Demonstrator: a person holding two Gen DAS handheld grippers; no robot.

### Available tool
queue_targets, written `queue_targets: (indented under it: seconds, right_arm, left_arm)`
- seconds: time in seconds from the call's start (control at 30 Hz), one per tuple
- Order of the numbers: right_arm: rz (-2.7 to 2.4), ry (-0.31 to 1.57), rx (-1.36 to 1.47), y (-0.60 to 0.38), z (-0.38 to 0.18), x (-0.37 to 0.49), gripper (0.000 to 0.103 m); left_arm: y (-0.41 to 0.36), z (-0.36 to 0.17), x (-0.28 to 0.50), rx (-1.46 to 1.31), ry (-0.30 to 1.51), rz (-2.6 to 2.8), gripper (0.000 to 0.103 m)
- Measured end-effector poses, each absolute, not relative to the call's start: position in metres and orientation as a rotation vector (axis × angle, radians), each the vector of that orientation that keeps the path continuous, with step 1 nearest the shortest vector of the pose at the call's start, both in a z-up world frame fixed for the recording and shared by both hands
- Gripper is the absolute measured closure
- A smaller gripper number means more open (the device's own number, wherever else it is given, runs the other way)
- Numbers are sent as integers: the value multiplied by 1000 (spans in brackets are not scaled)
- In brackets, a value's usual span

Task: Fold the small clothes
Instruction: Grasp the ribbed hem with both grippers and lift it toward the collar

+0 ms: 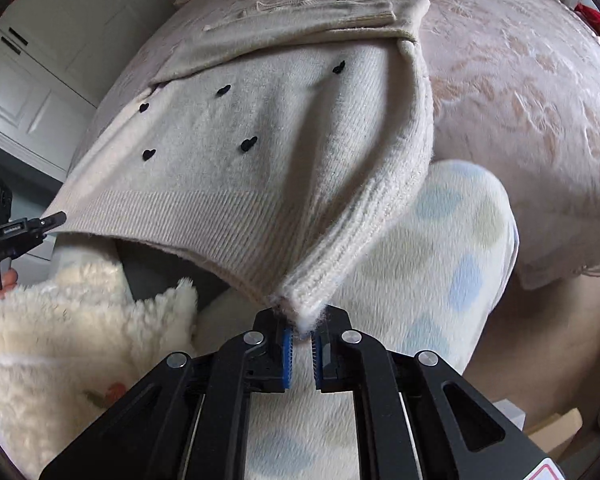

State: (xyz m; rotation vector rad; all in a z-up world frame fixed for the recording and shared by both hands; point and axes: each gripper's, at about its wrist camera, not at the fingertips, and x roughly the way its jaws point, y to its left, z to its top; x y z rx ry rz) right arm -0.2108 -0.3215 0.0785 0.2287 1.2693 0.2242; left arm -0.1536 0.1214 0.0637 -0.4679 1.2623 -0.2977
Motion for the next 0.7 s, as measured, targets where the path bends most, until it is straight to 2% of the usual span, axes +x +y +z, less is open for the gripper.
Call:
queue_targets:
  seconds: [0.1,0.2,0.33,0.43,0.57,0.7]
  right_arm:
    - [213,1266,241,-330,90,-216,96]
    - [216,1183,282,-337,121,-209,96]
    - [198,970,381,-368,177,-150,96]
    - [170,846,450,-389,193,-86,98]
    - [87,791,574,-410,159,8,98]
    - [-9,851,601,-409,95,76,98]
  left_arm:
    - [126,72,-161,-462,1279,-299,98]
    - [127,103,-155,-437,1205,-313,98]
    - [123,160,-92,-441,1011,-353,97]
    - [105,179,-29,-400,902,-357,97]
    - [73,161,69,-350,871,-316,97]
    - [48,98,155,-360,979,-221,97]
